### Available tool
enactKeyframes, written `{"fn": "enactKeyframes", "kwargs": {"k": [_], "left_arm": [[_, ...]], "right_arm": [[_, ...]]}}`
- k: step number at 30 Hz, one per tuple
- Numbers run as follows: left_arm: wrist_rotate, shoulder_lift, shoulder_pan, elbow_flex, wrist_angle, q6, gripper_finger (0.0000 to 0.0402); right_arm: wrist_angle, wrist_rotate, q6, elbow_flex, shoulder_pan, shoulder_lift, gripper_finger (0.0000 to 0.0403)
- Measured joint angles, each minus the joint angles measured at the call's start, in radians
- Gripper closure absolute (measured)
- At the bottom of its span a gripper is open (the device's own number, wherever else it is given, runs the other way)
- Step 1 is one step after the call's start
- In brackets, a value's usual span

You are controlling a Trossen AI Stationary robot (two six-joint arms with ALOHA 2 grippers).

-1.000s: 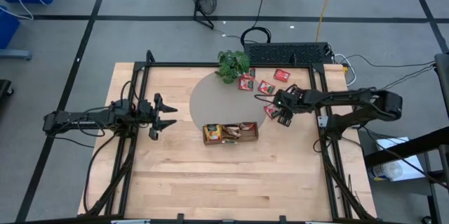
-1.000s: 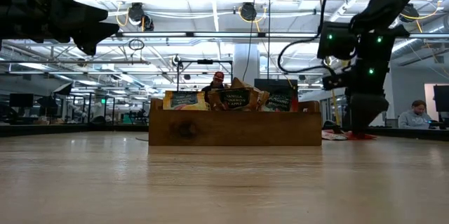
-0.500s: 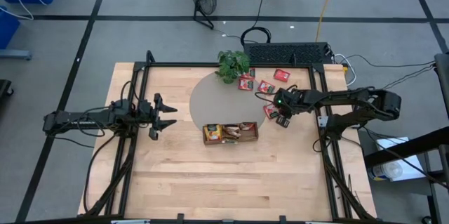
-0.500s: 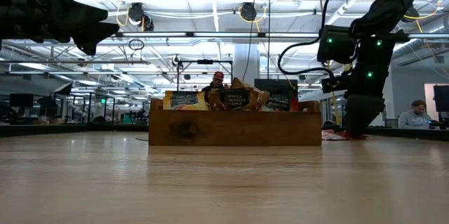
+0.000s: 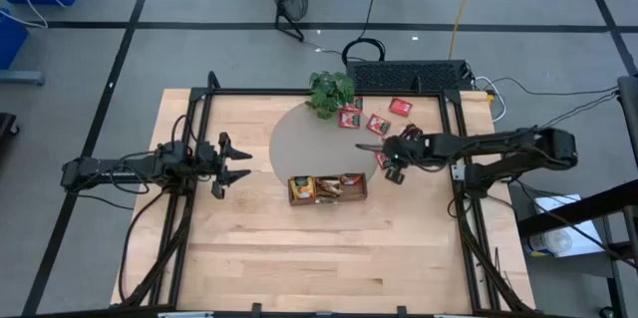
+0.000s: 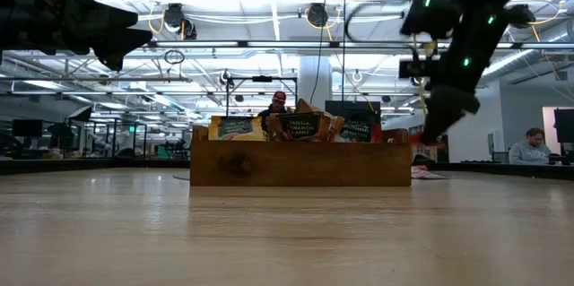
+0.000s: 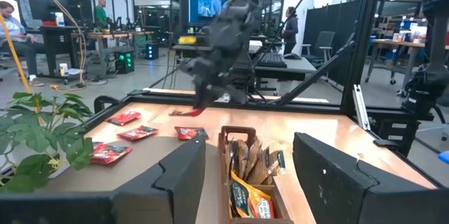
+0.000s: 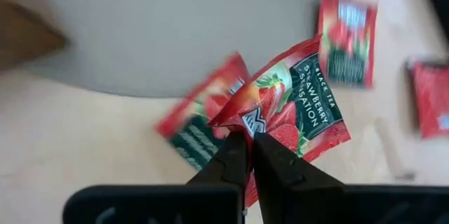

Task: Pick & Place Tea
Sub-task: Put the red tea bag into the right slot of the wooden organizer

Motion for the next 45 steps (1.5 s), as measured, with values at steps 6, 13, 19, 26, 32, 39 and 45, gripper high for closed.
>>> {"fn": "enactKeyframes", "kwargs": {"k": [6, 13, 19, 26, 32, 39, 45], "left_arm": [[0.000, 0.000, 0.000, 0.000, 0.000, 0.000, 0.0188], [0.000, 0.000, 0.000, 0.000, 0.000, 0.000, 0.0188], [0.000, 0.000, 0.000, 0.000, 0.000, 0.000, 0.0188], [0.000, 0.000, 0.000, 0.000, 0.000, 0.000, 0.0188], [0.000, 0.000, 0.000, 0.000, 0.000, 0.000, 0.0188], [0.000, 0.000, 0.000, 0.000, 0.001, 0.000, 0.0188], [0.000, 0.000, 0.000, 0.000, 0.000, 0.000, 0.0188]], "right_arm": [[0.048, 0.079, 0.060, 0.075, 0.194, -0.019, 0.0401], [0.269, 0.094, 0.039, 0.115, 0.360, 0.056, 0.0402], [0.263, 0.154, 0.019, 0.153, 0.391, 0.164, 0.0402], [0.277, 0.160, 0.000, 0.179, 0.391, 0.279, 0.0399], [0.298, 0.154, -0.029, 0.178, 0.391, 0.292, 0.0397], [0.368, 0.150, -0.075, 0.178, 0.391, 0.292, 0.0370], [0.362, 0.126, -0.078, 0.177, 0.391, 0.292, 0.0305]]}}
